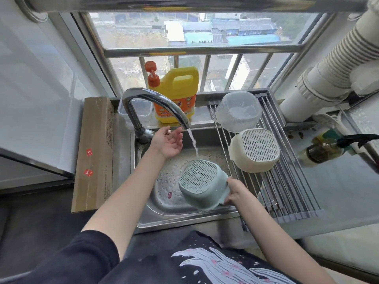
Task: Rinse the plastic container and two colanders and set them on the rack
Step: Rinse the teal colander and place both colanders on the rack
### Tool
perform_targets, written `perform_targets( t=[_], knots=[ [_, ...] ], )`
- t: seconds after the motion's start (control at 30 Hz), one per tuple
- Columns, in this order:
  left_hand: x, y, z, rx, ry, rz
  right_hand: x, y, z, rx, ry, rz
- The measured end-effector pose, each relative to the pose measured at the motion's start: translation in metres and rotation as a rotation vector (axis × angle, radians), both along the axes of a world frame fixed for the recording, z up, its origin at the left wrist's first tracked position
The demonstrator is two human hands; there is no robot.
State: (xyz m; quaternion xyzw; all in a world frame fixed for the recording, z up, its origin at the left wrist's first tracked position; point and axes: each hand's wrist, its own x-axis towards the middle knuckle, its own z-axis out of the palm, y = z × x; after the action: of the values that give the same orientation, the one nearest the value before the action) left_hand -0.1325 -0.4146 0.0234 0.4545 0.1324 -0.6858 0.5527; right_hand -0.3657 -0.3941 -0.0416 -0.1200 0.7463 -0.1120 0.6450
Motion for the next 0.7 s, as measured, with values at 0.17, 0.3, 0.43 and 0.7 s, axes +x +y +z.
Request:
perform_targets(
  t=[0.17,0.3,0.43,0.7],
  knots=[
    [-0.004,-0.005,0.003,0.026,0.140,0.160,0.007,0.001,0.015,0.040,-0.038,0.009],
    [0.002,-0.012,0.009,0.050,0.311,0.262,0.005,-0.001,0.015,0.088,-0.084,-0.048],
    [0.006,-0.012,0.014,0.050,0.386,0.295,0.000,0.003,0.021,0.107,-0.091,-0.054],
    [0.025,-0.019,0.029,-0.002,0.429,0.429,-0.002,0.009,0.037,0.160,-0.208,-0.174]
  ],
)
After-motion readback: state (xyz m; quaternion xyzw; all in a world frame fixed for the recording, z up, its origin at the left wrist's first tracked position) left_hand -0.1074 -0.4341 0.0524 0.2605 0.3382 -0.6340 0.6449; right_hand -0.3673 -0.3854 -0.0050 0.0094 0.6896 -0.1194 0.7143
